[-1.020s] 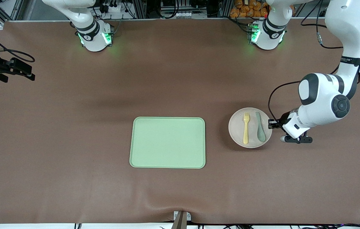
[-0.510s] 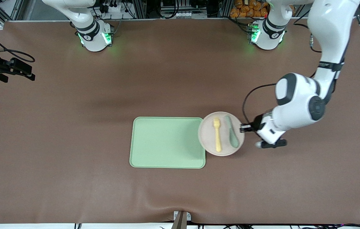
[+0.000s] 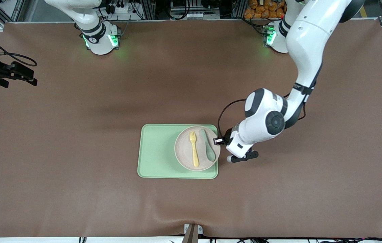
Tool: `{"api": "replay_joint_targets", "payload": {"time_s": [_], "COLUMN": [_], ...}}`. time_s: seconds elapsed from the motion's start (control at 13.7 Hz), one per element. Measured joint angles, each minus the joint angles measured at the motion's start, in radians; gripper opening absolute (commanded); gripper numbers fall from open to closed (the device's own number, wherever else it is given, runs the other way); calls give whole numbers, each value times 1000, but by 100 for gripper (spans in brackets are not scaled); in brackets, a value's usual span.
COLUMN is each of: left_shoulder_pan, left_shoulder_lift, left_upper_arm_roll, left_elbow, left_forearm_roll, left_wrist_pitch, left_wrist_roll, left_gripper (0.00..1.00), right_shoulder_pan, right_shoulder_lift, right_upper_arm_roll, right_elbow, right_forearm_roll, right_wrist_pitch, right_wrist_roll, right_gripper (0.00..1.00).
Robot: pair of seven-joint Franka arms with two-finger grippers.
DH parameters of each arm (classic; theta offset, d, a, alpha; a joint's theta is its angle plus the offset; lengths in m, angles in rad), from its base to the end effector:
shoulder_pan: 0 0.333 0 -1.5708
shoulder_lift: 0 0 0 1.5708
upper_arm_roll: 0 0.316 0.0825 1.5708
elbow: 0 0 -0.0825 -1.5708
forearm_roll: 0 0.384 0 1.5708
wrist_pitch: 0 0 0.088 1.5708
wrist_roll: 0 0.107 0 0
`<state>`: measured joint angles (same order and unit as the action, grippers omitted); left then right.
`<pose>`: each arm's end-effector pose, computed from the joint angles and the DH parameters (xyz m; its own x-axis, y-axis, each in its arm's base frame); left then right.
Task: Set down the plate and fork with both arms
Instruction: 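Slide the plate with the left gripper onto the green tray, then release the plate with the left gripper while the right gripper reaches the tray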
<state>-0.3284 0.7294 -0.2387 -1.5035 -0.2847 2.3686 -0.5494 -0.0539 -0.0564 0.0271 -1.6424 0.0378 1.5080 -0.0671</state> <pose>0.6295 -0.3674 0.2607 0.9689 0.2193 -0.1150 0.2465 -0.8973 0.3662 0.5291 -0.0095 0.6163 0.9963 0.0425 -0.0753 0.0395 -0.9984 -0.0414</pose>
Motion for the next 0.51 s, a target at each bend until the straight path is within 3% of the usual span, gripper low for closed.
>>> {"api": "replay_joint_targets", "payload": {"time_s": [0.29, 0.51], "left_shoulder_pan": [-75, -120], "left_shoulder_lift": [96, 128], "left_upper_arm_roll": [19, 46], "left_elbow": [6, 12], "left_forearm_roll": [0, 0], "left_wrist_pitch": [202, 253], "left_wrist_roll": [-43, -55], "left_gripper": [0, 0], "right_shoulder_pan": [0, 0], "right_shoulder_lift": [6, 21], "right_upper_arm_roll": [2, 3], "right_elbow": [0, 0], "right_forearm_roll": [4, 39], "right_wrist_pitch": [2, 1], "right_wrist_roll": [0, 0], "right_gripper": [100, 100]}}
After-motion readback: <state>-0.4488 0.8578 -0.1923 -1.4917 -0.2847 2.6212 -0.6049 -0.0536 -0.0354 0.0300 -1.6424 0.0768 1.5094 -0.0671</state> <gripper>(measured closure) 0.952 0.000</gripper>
